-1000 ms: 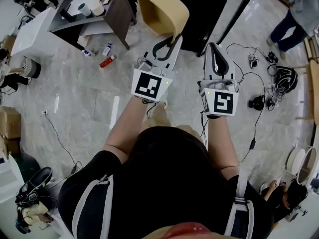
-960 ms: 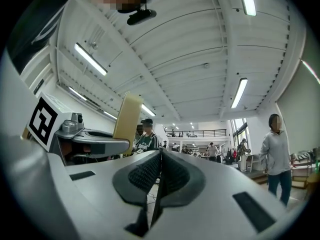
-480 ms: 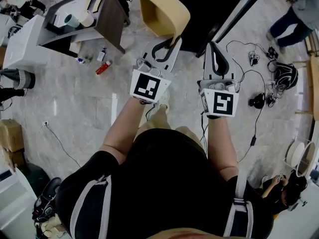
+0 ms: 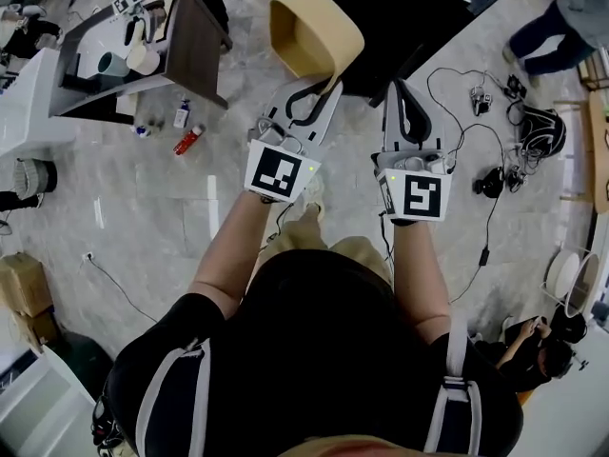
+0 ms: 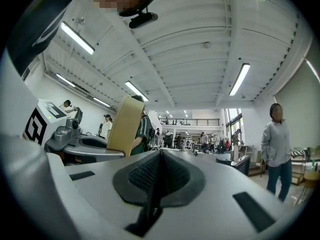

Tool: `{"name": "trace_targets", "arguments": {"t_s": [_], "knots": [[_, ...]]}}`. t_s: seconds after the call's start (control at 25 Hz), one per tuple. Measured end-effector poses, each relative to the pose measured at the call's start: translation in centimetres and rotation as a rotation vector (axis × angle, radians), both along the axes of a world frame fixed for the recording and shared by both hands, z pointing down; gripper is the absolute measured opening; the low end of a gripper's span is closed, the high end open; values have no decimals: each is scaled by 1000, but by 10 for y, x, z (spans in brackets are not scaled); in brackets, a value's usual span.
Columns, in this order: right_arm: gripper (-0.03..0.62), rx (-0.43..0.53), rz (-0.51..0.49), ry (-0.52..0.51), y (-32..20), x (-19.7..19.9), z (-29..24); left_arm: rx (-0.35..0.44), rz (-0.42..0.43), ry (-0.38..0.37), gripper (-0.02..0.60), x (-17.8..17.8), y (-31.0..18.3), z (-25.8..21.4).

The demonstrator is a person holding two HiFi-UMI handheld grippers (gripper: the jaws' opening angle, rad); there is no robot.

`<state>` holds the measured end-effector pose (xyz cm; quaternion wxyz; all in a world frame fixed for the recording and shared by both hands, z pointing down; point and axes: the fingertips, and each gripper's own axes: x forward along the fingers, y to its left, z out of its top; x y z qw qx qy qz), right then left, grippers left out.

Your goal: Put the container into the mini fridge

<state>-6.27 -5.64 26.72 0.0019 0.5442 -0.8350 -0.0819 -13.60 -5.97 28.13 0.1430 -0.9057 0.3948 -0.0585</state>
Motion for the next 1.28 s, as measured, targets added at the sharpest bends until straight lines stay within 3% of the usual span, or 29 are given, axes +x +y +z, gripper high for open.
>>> {"name": "trace_targets", "arguments": {"t_s": [0.28, 0.68, 1.0, 1.12, 1.28], "knots": [[37, -16, 30, 12, -40, -17, 11, -30, 15, -11, 25, -21, -43, 22], [37, -44, 35, -40, -71, -17, 28, -85, 23, -34, 25, -21, -70, 50], [37, -74, 33, -55, -107, 1, 54, -127, 10, -103, 25, -6, -105, 84], [37, -83, 35, -71, -126, 13, 64, -182, 9, -122, 25, 5, -120, 103], [37, -110, 32, -84, -151, 28, 82, -211, 19, -228, 25, 22, -141, 133]]}}
